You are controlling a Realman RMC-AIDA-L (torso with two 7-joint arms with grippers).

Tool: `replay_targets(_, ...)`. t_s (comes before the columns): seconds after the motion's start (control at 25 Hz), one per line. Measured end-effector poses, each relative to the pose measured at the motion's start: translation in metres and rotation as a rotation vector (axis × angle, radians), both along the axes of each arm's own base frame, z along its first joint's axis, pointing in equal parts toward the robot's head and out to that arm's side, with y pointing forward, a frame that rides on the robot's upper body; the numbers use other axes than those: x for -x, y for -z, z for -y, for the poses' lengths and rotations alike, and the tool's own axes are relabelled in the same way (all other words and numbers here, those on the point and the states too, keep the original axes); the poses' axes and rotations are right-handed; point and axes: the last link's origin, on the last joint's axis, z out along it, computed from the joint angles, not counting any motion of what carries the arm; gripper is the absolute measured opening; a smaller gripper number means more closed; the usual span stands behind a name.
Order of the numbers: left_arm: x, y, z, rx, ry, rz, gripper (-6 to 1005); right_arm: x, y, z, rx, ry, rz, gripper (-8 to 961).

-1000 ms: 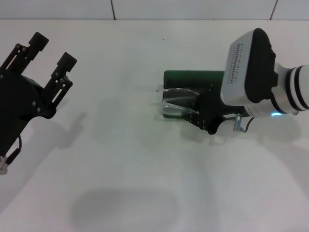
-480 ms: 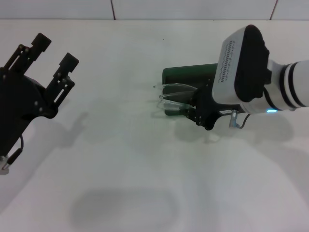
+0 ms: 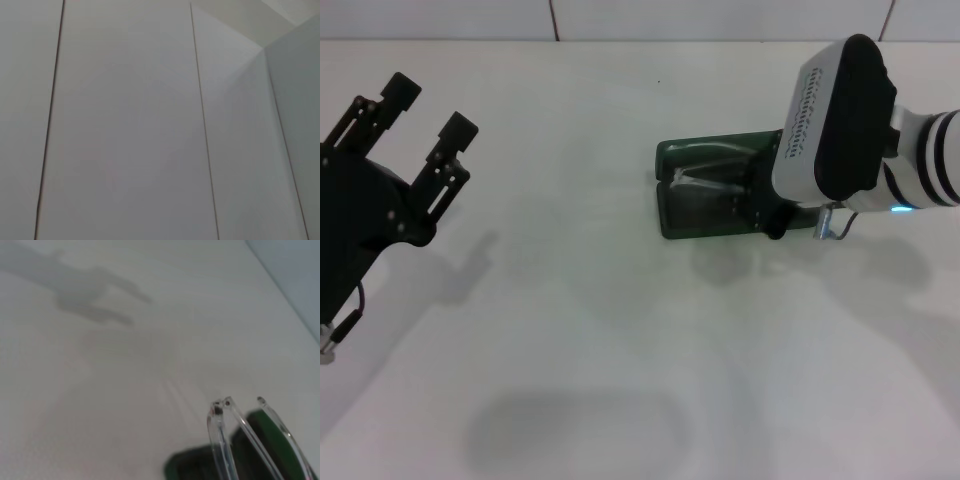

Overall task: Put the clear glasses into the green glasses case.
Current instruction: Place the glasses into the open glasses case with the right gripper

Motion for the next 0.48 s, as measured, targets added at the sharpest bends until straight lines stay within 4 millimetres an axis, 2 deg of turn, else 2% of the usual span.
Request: replay_targets(0.48, -0.0012, 0.0004, -0.0034, 0.004, -0.001, 0.000, 610, -0.0086, 0.0001, -0.0032, -0.028, -0.002, 0.080, 143)
